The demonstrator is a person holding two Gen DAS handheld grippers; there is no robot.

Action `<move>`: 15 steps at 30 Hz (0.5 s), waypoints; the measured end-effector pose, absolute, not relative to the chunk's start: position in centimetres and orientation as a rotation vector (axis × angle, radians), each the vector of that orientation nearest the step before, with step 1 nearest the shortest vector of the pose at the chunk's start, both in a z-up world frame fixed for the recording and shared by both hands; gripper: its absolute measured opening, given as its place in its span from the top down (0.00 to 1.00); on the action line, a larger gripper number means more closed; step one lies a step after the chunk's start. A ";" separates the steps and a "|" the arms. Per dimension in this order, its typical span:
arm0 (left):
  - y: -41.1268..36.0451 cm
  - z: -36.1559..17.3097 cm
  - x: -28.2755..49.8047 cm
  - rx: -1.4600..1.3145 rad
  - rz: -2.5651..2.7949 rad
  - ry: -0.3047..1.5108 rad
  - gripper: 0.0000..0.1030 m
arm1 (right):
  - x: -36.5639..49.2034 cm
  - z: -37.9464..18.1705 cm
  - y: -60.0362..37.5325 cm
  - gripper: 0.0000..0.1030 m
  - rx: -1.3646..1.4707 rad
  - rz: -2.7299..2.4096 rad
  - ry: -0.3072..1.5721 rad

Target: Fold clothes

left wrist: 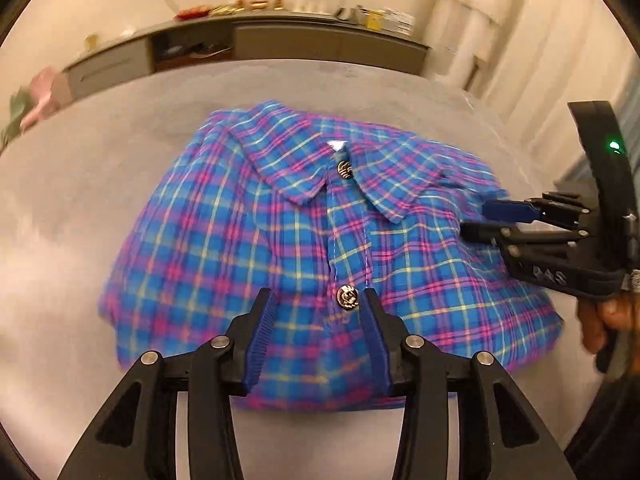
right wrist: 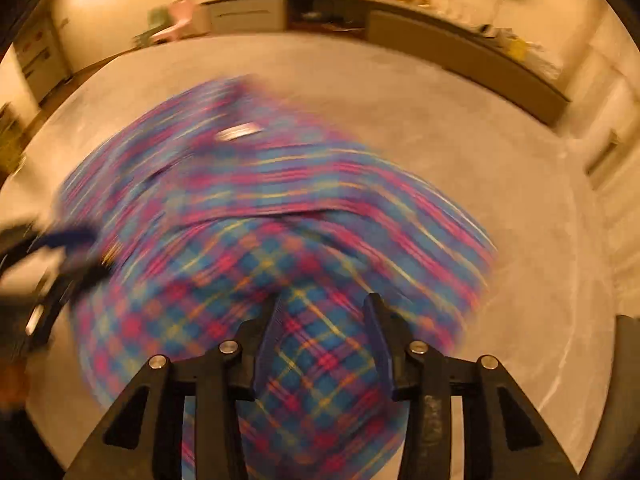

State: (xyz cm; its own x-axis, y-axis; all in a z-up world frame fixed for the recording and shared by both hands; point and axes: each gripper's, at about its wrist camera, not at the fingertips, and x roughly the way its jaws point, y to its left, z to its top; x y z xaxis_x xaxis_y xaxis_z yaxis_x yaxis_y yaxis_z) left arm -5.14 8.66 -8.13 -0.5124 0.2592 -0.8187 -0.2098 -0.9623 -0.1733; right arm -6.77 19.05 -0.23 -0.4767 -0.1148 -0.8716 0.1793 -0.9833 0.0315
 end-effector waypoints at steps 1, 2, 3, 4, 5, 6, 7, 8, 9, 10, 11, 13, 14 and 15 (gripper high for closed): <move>8.4 -7.6 -4.4 -1.359 2.547 -0.064 0.57 | -5.8 0.1 18.9 0.57 1.482 -2.584 0.058; 8.1 -7.0 -3.7 -1.339 2.578 -0.046 0.54 | -4.9 0.5 18.8 0.55 1.460 -2.608 0.020; 8.0 -6.5 -3.0 -1.320 2.597 -0.017 0.51 | -4.0 0.9 18.7 0.55 1.438 -2.631 -0.017; 8.0 -6.1 -2.3 -1.301 2.613 0.014 0.49 | -3.1 1.3 18.6 0.52 1.415 -2.653 -0.055; 7.9 -5.7 -1.7 -1.282 2.629 0.045 0.48 | -2.1 1.6 18.4 0.45 1.391 -2.675 -0.094; 7.8 -5.5 -1.8 -1.275 2.633 0.053 0.48 | -1.2 2.0 18.3 0.41 1.367 -2.696 -0.132; 7.7 -5.4 -2.0 -1.271 2.634 0.057 0.47 | -0.3 2.4 18.2 0.38 1.343 -2.717 -0.171; 7.6 -5.3 -2.3 -1.266 2.636 0.061 0.46 | 0.7 2.5 18.2 0.38 1.328 -2.733 -0.207; 7.5 -5.1 -2.6 -1.262 2.637 0.065 0.46 | 1.5 2.0 18.3 0.38 1.345 -2.735 -0.232; 7.4 -5.0 -2.8 -1.257 2.639 0.069 0.45 | 1.8 1.3 18.3 0.38 1.366 -2.738 -0.246; 7.3 -4.9 -3.1 -1.253 2.640 0.073 0.44 | 2.1 0.7 18.2 0.38 1.387 -2.740 -0.256; 7.4 -4.8 -3.6 -1.248 2.642 0.073 0.44 | 2.0 0.5 18.0 0.38 1.420 -2.738 -0.236; 7.6 -4.8 -3.7 -1.248 2.641 0.069 0.43 | 1.5 0.3 17.9 0.38 1.419 -2.746 -0.229; 7.6 -4.8 -3.7 -1.245 2.645 0.068 0.43 | 1.6 0.3 17.8 0.38 1.407 -2.754 -0.228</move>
